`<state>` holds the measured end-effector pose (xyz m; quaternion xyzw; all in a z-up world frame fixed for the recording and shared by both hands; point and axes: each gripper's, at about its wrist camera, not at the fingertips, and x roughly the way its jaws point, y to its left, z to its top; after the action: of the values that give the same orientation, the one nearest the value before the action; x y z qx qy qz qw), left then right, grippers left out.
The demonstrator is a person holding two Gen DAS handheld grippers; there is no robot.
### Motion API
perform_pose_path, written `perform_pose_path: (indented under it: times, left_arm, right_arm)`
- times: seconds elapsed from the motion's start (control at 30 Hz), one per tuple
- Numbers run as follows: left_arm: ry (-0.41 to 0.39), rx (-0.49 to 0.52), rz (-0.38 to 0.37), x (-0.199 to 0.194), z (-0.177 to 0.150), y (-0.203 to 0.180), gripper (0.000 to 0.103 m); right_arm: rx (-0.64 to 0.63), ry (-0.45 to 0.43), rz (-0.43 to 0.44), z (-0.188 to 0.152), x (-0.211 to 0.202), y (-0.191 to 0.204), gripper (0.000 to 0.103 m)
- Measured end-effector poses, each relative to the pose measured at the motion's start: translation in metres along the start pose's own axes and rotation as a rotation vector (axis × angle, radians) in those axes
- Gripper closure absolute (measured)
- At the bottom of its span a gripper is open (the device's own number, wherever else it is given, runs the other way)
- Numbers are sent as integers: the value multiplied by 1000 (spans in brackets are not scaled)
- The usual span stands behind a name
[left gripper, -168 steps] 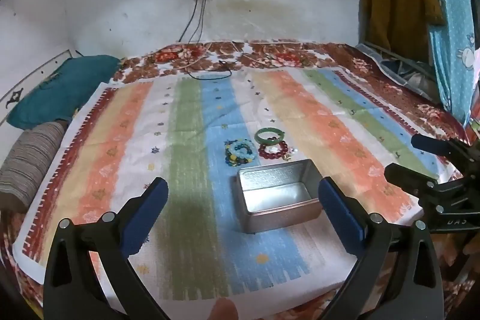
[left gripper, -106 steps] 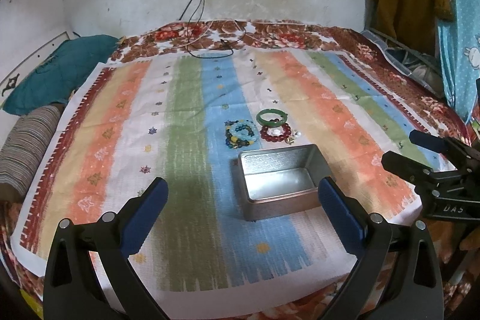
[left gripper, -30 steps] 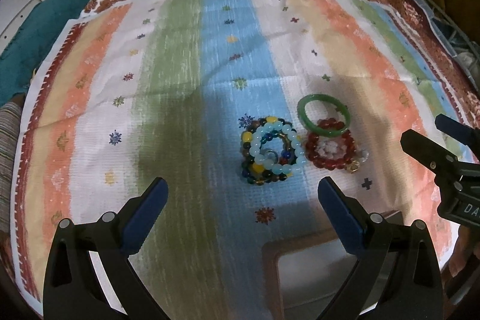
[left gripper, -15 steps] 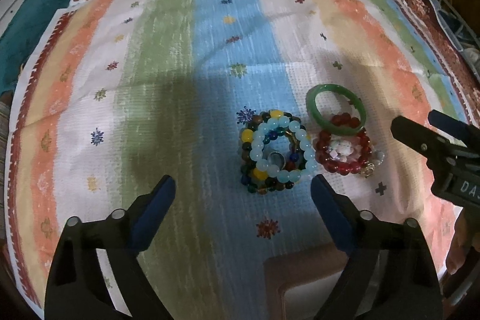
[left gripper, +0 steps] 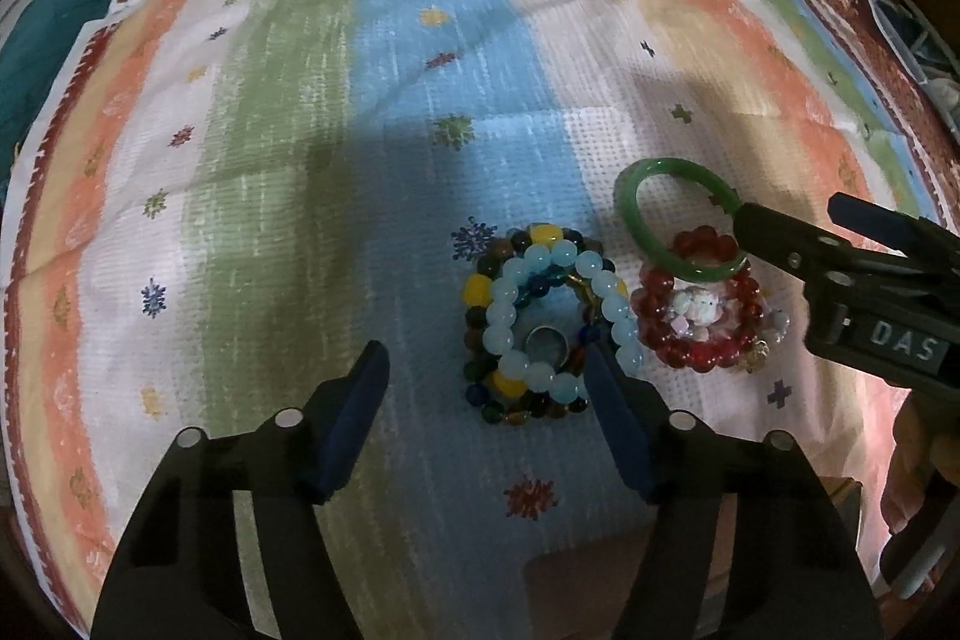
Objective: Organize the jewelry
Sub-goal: 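Grasp the green jade bangle with the right tool while the left tool grasps the light blue bead bracelet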
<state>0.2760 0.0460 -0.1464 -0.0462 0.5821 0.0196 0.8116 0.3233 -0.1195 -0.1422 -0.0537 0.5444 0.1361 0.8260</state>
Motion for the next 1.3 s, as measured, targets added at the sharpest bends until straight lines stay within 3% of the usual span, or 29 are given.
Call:
perform_pose_path:
  times: [0.13, 0.2, 0.33, 0.57, 0.8, 0.9, 1.3]
  left_arm:
    - [7, 11, -6, 5, 1, -2, 45]
    - [7, 16, -8, 6, 3, -3, 48]
    - [19, 17, -14, 11, 4, -3, 61]
    - [16, 34, -25, 15, 3, -4, 76]
    - [16, 8, -23, 14, 2, -1, 91]
    - [7, -2, -20, 10, 3, 3, 92]
    - [-46, 8, -28, -16, 5, -4, 92]
  right_arm:
    - [0, 21, -6, 2, 10, -1, 16]
    - [7, 29, -3, 3, 14, -2, 17]
    - [10, 47, 7, 4, 20, 0, 34]
    - [5, 64, 22, 3, 28, 1, 46]
    - [-13, 61, 47, 2, 24, 6, 78]
    - [4, 73, 87, 2, 25, 5, 90]
    - [-4, 50, 72, -2, 12, 3, 95]
